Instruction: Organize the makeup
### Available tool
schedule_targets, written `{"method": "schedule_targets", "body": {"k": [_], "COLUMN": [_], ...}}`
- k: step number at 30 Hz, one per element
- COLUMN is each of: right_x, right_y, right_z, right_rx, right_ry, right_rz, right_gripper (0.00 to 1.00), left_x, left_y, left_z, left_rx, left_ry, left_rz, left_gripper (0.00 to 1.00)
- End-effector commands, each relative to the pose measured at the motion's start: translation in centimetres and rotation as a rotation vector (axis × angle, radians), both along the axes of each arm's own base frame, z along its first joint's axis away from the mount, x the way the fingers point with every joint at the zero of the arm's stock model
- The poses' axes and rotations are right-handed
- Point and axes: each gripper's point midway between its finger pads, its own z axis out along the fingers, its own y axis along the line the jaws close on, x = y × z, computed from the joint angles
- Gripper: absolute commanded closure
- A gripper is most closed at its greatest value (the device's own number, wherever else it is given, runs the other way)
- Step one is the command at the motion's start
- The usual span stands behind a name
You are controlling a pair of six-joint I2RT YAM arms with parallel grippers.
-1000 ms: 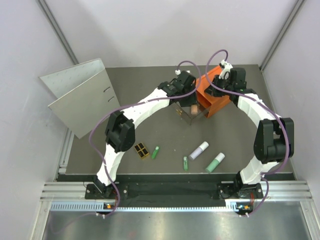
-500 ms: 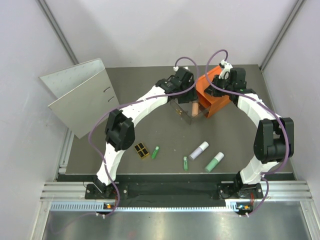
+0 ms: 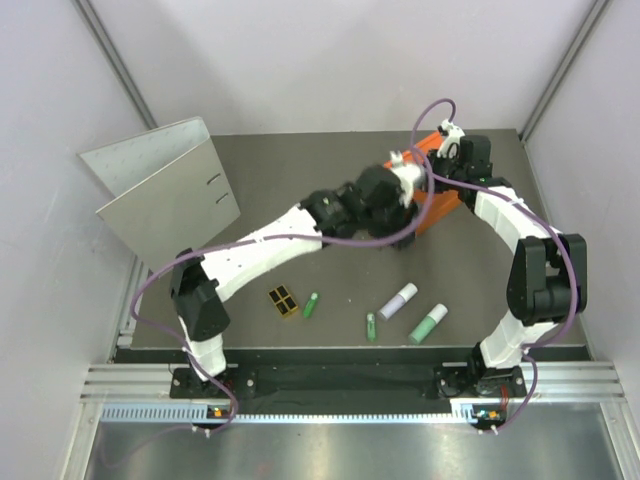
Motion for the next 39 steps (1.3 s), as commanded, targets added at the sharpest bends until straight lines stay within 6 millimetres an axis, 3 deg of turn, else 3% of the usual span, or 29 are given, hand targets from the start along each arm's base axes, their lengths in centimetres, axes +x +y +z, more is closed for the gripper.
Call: {"method": "schedule_targets", "body": {"k": [1, 3, 10, 14, 20, 28, 33, 36, 39], "right_x": [-5.0, -5.0, -5.2, -5.2, -5.3, -5.3, -5.3, -5.3, -5.3], "right_y": [-1.9, -1.9, -2.0, -2.1, -2.1, -2.1, -2.1, -2.1, -2.1], "right_z": [-9.3, -9.5, -9.7, -9.7, -9.7, -9.8, -9.8, -9.6, -9.5], "right_rx": [-0.104, -0.104, -0.112, -0.113, -0.116, -0.115, -0.117, -0.120, -0.123], "right_ry": [0.355, 0.362, 0.364, 0.364, 0.368, 0.370, 0.374, 0.368, 0.368], "right_rz": [-0.033, -0.034, -0.038, -0.039, -0.036, -0.034, -0.033, -0.031, -0.028], "right_gripper": [0.97, 0.97, 0.97, 0.97, 0.97, 0.96, 0.96, 0.96, 0.96], "left_x": [-5.3, -5.9, -6.1, -6.2, -7.6, -9.0, -9.0, -8.7, -8.4], "left_y": [1.5, 2.2, 2.5, 1.5, 0.4, -0.7, -1.4, -1.8, -2.0], "left_z": [-5.8, -8.0, -13.0, -15.5, -17.2, -17.5, -19.7, -21.0, -22.0], "left_rx": [0.190, 0.240, 0.379, 0.410, 0.429, 0.409, 0.449, 0.467, 0.485], "left_ry": [-0.014, 0.007, 0.046, 0.086, 0.104, 0.127, 0.149, 0.161, 0.169], "left_rz": [-0.197, -0.217, -0.284, -0.318, -0.367, -0.403, -0.403, -0.398, -0.389], "left_gripper": [0.39, 0.39, 0.36, 0.37, 0.36, 0.35, 0.37, 0.42, 0.56]}}
